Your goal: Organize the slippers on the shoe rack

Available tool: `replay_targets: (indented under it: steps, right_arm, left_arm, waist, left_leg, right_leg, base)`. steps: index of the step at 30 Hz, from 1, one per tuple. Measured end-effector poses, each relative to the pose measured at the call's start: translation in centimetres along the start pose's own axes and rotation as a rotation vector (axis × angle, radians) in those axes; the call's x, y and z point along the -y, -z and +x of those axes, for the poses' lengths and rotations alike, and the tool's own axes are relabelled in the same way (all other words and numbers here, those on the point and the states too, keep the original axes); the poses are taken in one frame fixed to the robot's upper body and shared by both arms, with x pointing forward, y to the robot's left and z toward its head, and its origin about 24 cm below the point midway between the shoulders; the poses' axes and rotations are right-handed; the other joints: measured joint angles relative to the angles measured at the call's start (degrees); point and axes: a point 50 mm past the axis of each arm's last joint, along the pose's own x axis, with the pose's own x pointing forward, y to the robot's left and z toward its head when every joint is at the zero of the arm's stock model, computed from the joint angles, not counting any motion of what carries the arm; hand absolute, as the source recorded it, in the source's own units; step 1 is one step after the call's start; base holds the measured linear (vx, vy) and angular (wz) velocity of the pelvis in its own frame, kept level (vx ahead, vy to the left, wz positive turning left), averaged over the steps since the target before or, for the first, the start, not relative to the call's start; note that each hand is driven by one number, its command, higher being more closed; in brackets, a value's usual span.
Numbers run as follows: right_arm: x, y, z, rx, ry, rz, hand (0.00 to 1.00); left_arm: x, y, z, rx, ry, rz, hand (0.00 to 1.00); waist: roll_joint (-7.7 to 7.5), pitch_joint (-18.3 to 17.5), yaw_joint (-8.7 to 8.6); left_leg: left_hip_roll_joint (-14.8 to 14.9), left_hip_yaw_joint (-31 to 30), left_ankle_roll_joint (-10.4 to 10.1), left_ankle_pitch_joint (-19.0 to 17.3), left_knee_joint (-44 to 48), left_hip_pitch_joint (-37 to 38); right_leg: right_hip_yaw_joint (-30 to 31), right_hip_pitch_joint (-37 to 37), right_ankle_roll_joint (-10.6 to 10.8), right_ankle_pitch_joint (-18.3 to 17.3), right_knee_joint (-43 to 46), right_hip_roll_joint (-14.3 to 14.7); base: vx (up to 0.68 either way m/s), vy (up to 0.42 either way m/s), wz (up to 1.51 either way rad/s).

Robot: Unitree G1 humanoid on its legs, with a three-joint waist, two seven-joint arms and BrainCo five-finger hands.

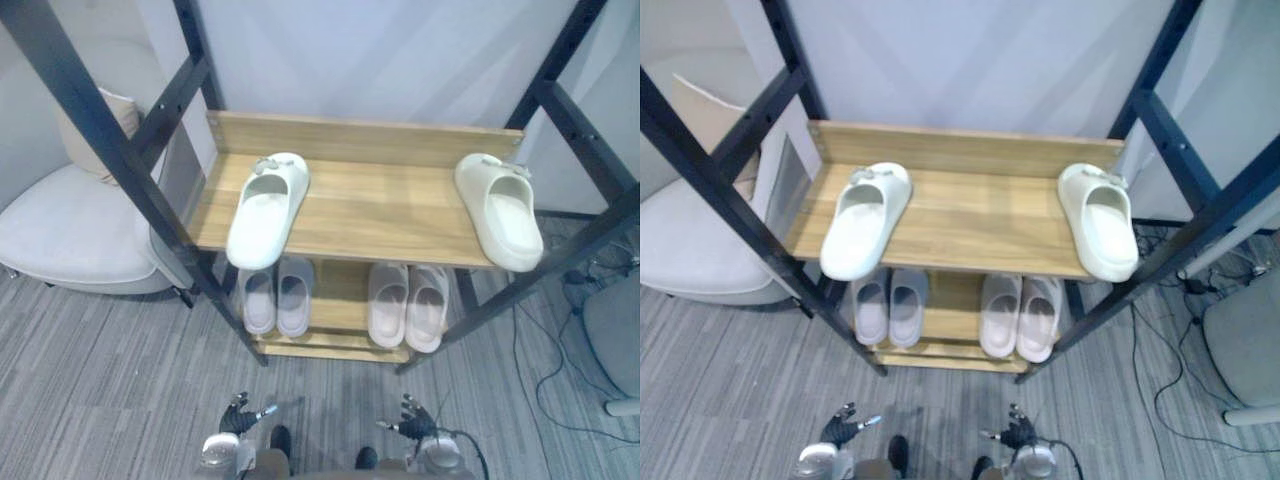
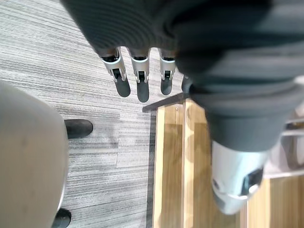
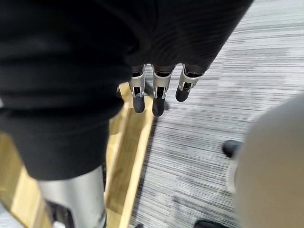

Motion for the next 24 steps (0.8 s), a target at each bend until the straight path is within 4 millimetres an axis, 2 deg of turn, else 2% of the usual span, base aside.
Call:
replay_targets:
  steps: [5,8,9,11,13,14,16,17,19,20,22,24]
  right_arm:
    - [0.3,0.6,0.1,-0.031,0.012,0.015,0.0]
    - [0.3,0.7,0.1,-0.036,0.012,0.014,0.0]
    - [0.3,0.8,0.1,-0.041,0.012,0.013,0.0]
    - [0.4,0.9,0.1,-0.045,0.013,0.011,0.0]
    - [0.6,0.9,0.1,-0.045,0.017,0.005,0.0]
    - [0.6,0.9,0.1,-0.045,0.017,0.005,0.0]
    - [0.8,0.8,0.1,-0.043,0.022,0.003,0.0]
    - [0.8,0.8,0.1,-0.042,0.022,0.002,0.0]
    - [1.0,0.8,0.1,-0.036,0.03,-0.008,0.0]
    - [1.0,0.8,0.1,-0.036,0.029,-0.012,0.0]
    - [0.9,0.7,0.2,-0.029,0.021,-0.035,0.0]
    - [0.9,0.7,0.2,-0.028,0.025,-0.038,0.0]
  left_arm:
    - [2.2,-1.0,0.1,0.04,0.088,0.12,0.0]
    - [3.2,-1.4,0.0,0.064,0.134,0.181,0.0]
    - [4.6,-2.3,-0.3,0.118,0.202,0.241,0.0]
    - [5.9,-3.3,-0.6,0.175,0.255,0.282,0.0]
    - [9.2,-6.1,-2.1,0.338,0.389,0.34,0.0]
    - [9.6,-6.5,-2.4,0.36,0.406,0.345,0.0]
    - [12.1,-8.7,-4.4,0.498,0.533,0.368,0.0]
    - [12.3,-9.0,-4.6,0.516,0.545,0.369,0.0]
    - [14.4,-11.2,-7.0,0.644,0.661,0.343,0.0]
    - [14.7,-11.6,-7.4,0.663,0.676,0.336,0.0]
    - [15.9,-14.3,-9.7,0.799,0.762,0.279,0.0]
    - [16.4,-16.0,-11.0,0.878,0.806,0.247,0.0]
  waist:
    - [0.47,-0.4,-0.17]
    - [0.57,-0.43,-0.2]
    - [0.68,-0.6,-0.29]
    - [0.87,-0.76,-0.33]
    - [1.4,-1.11,-0.75]
    - [1.45,-1.14,-0.81]
    - [1.87,-1.44,-1.39]
    - [1.93,-1.47,-1.46]
    - [2.52,-1.83,-1.69]
    - [2.59,-1.87,-1.69]
    - [2.72,-1.96,-1.69]
    - [2.71,-1.98,-1.71]
  left_leg:
    - [-0.62,-1.25,0.69,3.17,-4.98,2.33]
    - [-0.76,-1.3,0.89,3.51,-5.73,2.95]
    - [-1.07,-1.37,0.91,3.51,-5.74,3.0]
    - [-1.32,-1.41,0.85,3.46,-5.74,2.97]
    - [-1.85,-1.56,0.89,3.37,-5.76,2.89]
    - [-1.9,-1.58,0.91,3.36,-5.76,2.88]
    - [-2.16,-1.66,1.06,3.25,-5.77,2.87]
    - [-2.18,-1.66,1.09,3.22,-5.77,2.86]
    - [-2.33,-1.66,1.12,3.04,-5.79,2.82]
    - [-2.33,-1.67,1.14,3.01,-5.78,2.81]
    - [-2.3,-1.7,1.15,2.93,-5.77,2.82]
    - [-2.27,-1.68,1.37,3.08,-5.77,2.82]
  right_leg:
    - [-0.8,0.73,0.38,0.34,-0.64,-0.43]
    - [-0.78,0.98,0.62,0.53,-0.64,-0.64]
    - [-0.81,1.08,0.88,0.66,-0.64,-0.96]
    - [-0.83,1.08,0.98,0.66,-0.64,-1.21]
    - [-0.82,1.08,1.38,0.41,-0.63,-1.66]
    - [-0.83,1.08,1.41,0.39,-0.63,-1.71]
    - [-0.84,1.09,1.59,0.27,-0.6,-1.96]
    - [-0.84,1.09,1.6,0.27,-0.6,-1.99]
    - [-0.82,1.05,1.73,0.15,-0.63,-2.12]
    - [-0.82,1.05,1.73,0.12,-0.64,-2.13]
    - [-0.84,1.04,1.53,0.03,-0.64,-2.07]
    - [-0.82,1.03,1.41,0.05,-0.69,-2.0]
  base:
    - [-0.06,0.021,0.11]
    - [-0.04,0.028,0.03]
    - [-0.03,0.042,0.03]
    - [-0.02,0.051,0.03]
    - [-0.01,0.052,0.03]
    - [0.01,0.035,0.03]
    - [0.01,0.016,0.01]
    - [0.03,0.014,0.01]
    - [0.04,0.01,0.0]
    - [0.05,0.002,0.0]
    - [0.07,-0.008,0.0]
    - [0.06,-0.015,-0.01]
